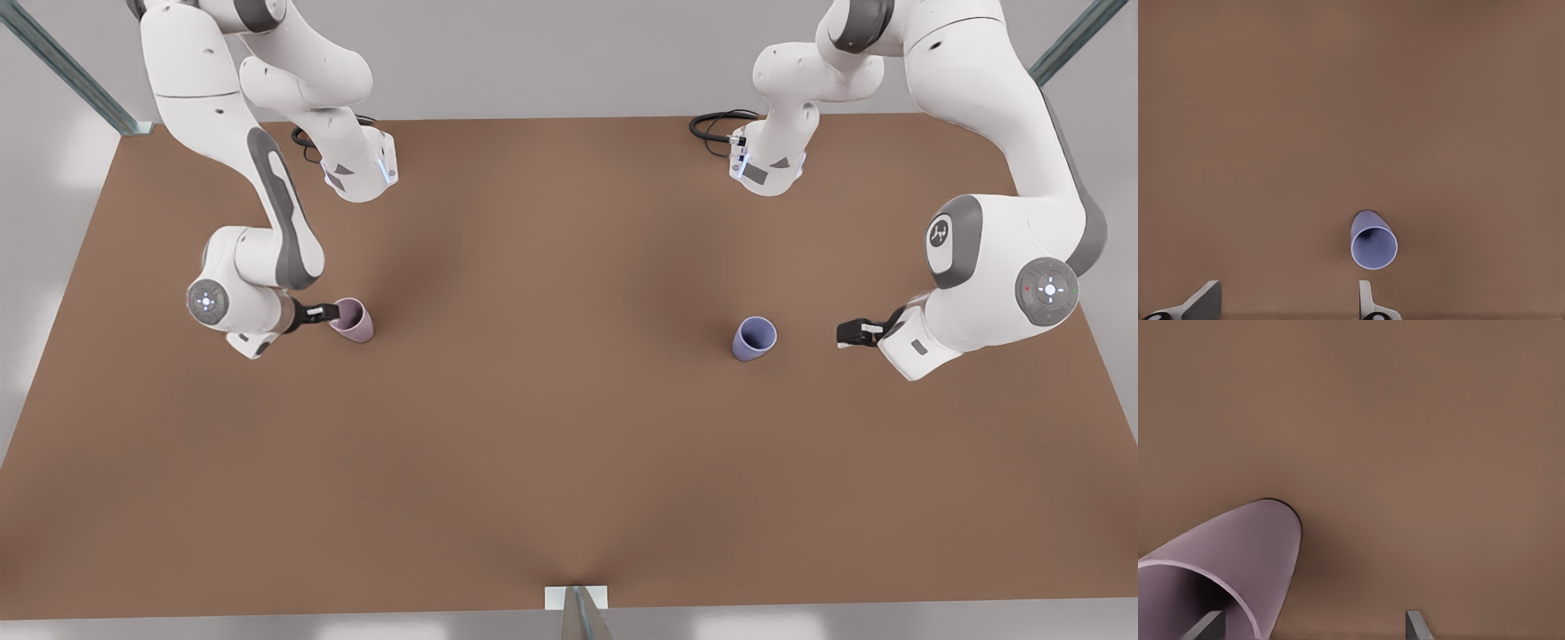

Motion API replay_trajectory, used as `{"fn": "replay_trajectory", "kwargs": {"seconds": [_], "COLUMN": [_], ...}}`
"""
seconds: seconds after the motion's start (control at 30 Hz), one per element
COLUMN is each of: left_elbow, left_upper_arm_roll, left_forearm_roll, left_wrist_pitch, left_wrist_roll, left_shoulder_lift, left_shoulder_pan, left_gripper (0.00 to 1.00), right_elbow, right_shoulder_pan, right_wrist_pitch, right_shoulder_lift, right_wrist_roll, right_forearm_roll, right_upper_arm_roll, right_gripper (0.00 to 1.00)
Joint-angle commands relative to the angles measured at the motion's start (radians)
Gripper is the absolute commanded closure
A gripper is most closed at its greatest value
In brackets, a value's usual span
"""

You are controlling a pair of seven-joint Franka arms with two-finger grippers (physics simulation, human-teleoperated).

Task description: Stack the cups, with the pink cup at the bottom and the purple cup at the top

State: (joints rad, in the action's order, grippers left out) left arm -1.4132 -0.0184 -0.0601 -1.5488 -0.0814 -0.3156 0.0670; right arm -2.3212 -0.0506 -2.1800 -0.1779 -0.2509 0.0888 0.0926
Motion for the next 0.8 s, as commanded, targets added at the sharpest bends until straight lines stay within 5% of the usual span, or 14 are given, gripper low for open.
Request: {"fn": "replay_trajectory", "kwargs": {"seconds": [0.0,0.2,0.27,0.37,0.63,0.73,0.77], "left_elbow": [0.0,0.0,0.0,0.0,0.0,0.0,0.0], "left_upper_arm_roll": [0.0,0.0,0.0,0.0,0.0,0.0,0.0], "left_forearm_roll": [0.002,0.0,0.0,0.002,0.002,0.002,0.002], "left_wrist_pitch": [0.001,0.002,0.001,-0.001,0.001,0.001,0.001], "left_wrist_roll": [0.002,0.002,0.002,0.002,0.002,0.002,0.002], "left_shoulder_lift": [0.001,0.001,0.001,0.001,0.001,0.001,0.001], "left_shoulder_pan": [0.0,0.0,-0.001,-0.001,0.0,0.0,0.0], "left_gripper": [0.0,0.0,0.0,0.0,0.0,0.0,0.0], "right_elbow": [-0.001,-0.001,0.0,-0.001,-0.001,0.0,0.003], "right_shoulder_pan": [-0.002,-0.008,-0.011,-0.018,-0.043,-0.046,-0.046], "right_wrist_pitch": [-0.02,-0.034,-0.03,-0.027,-0.021,-0.021,-0.02], "right_shoulder_lift": [-0.008,-0.037,-0.04,-0.041,-0.051,-0.052,-0.051], "right_wrist_roll": [-0.094,-0.094,-0.093,-0.093,-0.091,-0.091,-0.091], "right_forearm_roll": [0.002,0.017,0.019,0.058,0.137,0.141,0.141], "right_upper_arm_roll": [0.001,-0.001,-0.001,-0.001,-0.004,-0.004,-0.004], "right_gripper": [0.0,0.03,0.26,0.39,0.45,0.79,0.79]}}
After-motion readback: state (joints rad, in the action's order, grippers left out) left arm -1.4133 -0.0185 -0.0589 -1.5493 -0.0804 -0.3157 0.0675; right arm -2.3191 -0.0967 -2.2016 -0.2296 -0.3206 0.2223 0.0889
